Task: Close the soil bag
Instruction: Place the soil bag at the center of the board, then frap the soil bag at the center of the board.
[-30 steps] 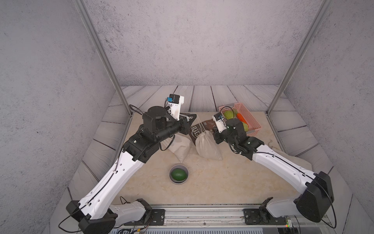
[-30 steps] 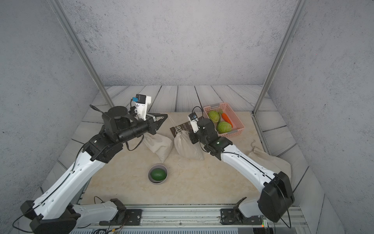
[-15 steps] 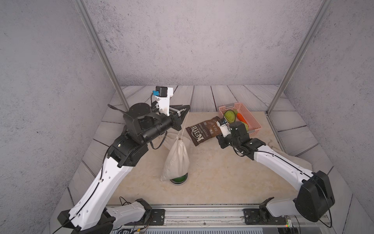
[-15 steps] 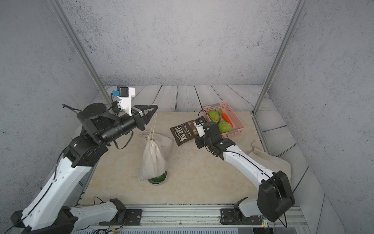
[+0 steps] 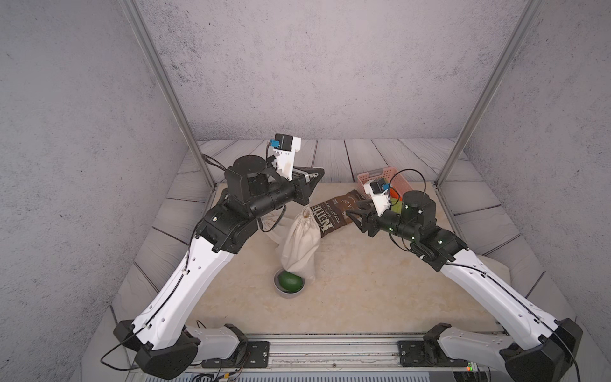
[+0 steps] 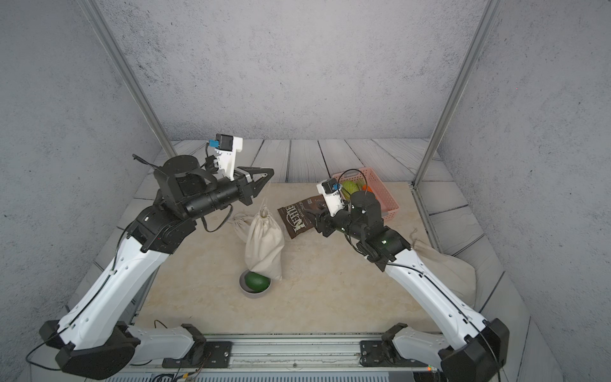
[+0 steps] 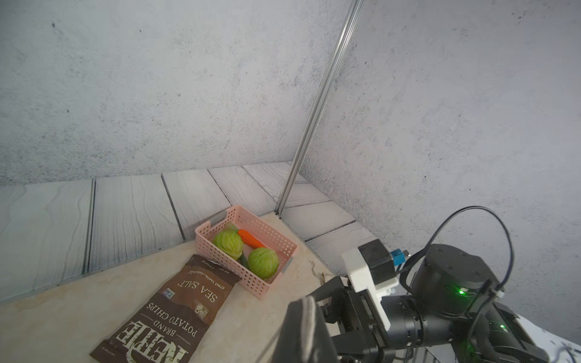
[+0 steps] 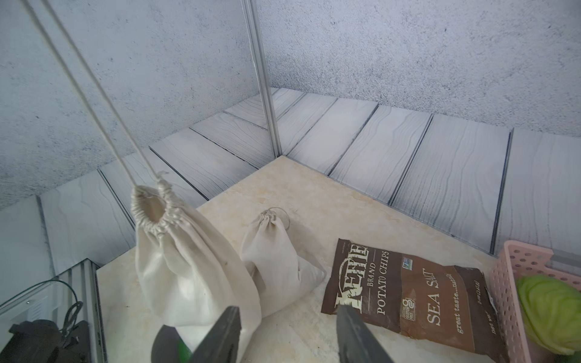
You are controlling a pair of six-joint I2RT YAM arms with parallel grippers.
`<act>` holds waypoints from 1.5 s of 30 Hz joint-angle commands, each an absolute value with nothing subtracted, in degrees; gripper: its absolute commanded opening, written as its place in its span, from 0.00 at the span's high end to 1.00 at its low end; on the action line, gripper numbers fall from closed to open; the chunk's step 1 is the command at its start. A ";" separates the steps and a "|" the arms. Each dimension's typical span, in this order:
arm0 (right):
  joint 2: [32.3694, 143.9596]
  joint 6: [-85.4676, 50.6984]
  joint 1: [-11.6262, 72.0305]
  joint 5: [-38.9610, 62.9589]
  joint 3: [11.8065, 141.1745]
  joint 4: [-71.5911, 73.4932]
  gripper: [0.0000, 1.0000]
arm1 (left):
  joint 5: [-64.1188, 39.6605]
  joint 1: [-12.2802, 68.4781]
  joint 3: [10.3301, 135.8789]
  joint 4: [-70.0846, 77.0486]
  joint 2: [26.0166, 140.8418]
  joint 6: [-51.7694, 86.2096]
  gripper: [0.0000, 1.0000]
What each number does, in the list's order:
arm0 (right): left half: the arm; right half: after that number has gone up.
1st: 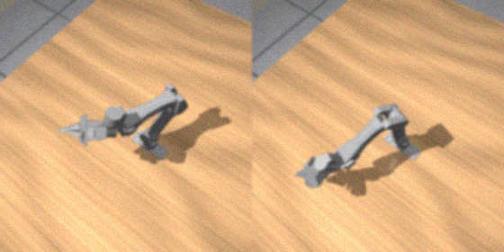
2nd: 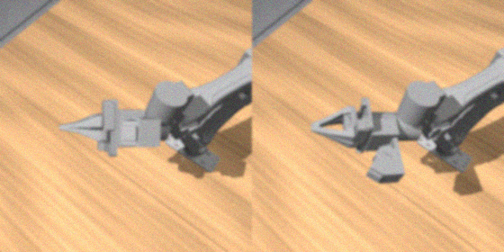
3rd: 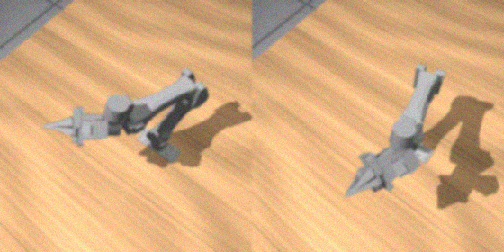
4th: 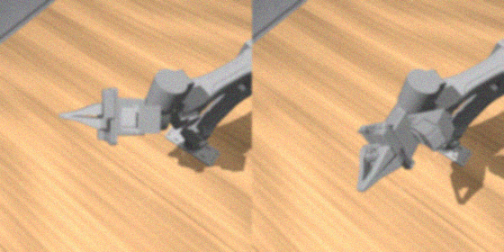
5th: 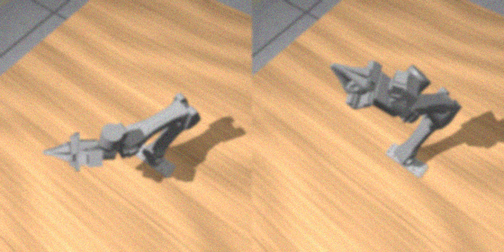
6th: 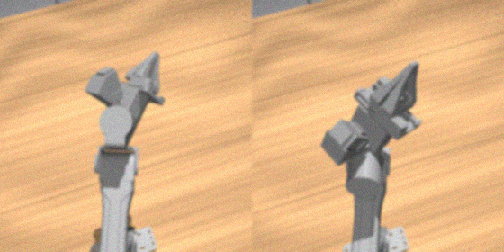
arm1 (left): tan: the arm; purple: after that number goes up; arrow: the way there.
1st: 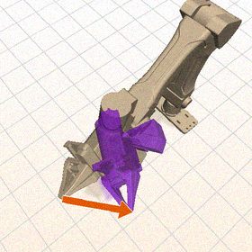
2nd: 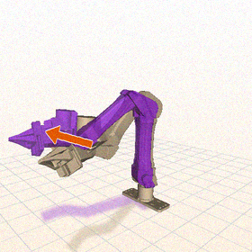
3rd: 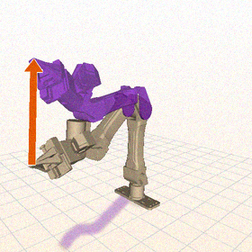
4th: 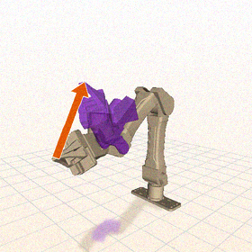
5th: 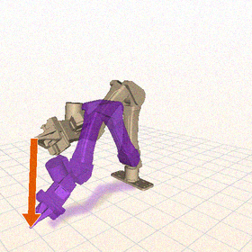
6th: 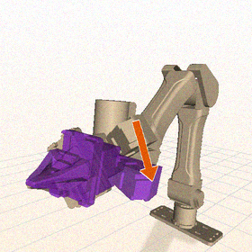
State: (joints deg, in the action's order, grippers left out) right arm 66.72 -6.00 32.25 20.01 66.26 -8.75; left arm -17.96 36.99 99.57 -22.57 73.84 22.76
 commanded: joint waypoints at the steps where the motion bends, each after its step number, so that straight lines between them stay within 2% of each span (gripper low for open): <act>1: 65.36 -6.97 32.41 23.61 68.31 -8.43 0.42 | -20.03 36.75 103.67 -20.64 73.56 21.36 1.00; 15: 66.20 -5.54 32.58 26.73 70.03 -8.87 0.17 | -21.48 36.87 98.35 -17.38 79.57 23.73 1.00; 20: 69.78 -6.59 32.71 27.85 72.46 -7.98 0.16 | -22.00 36.83 97.88 -16.71 80.15 24.25 1.00; 23: 72.80 -6.66 33.68 24.77 74.72 -8.11 0.17 | -22.40 36.91 97.80 -16.52 80.19 24.43 1.00; 26: 75.70 -6.64 34.58 22.05 77.75 -10.07 0.27 | -22.59 37.04 97.91 -16.48 80.03 24.39 1.00; 31: 78.30 -6.56 34.66 18.34 79.88 -15.05 0.66 | -21.52 37.00 97.91 -17.31 78.64 23.61 1.00; 34: 78.25 -5.62 34.63 11.54 77.63 -19.04 0.81 | -18.81 36.72 98.27 -18.40 76.58 22.78 1.00; 37: 79.04 -3.73 33.85 3.74 72.72 -20.55 0.86 | -17.66 35.70 98.78 -18.24 73.91 22.50 1.00; 45: 90.22 -2.75 32.11 -7.80 66.42 -22.57 0.86 | -16.35 34.40 102.24 -18.59 69.13 21.31 1.00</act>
State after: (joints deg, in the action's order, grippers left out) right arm 83.29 -2.87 34.79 6.48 72.97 -8.43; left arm -17.17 35.70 97.17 -31.81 76.95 22.50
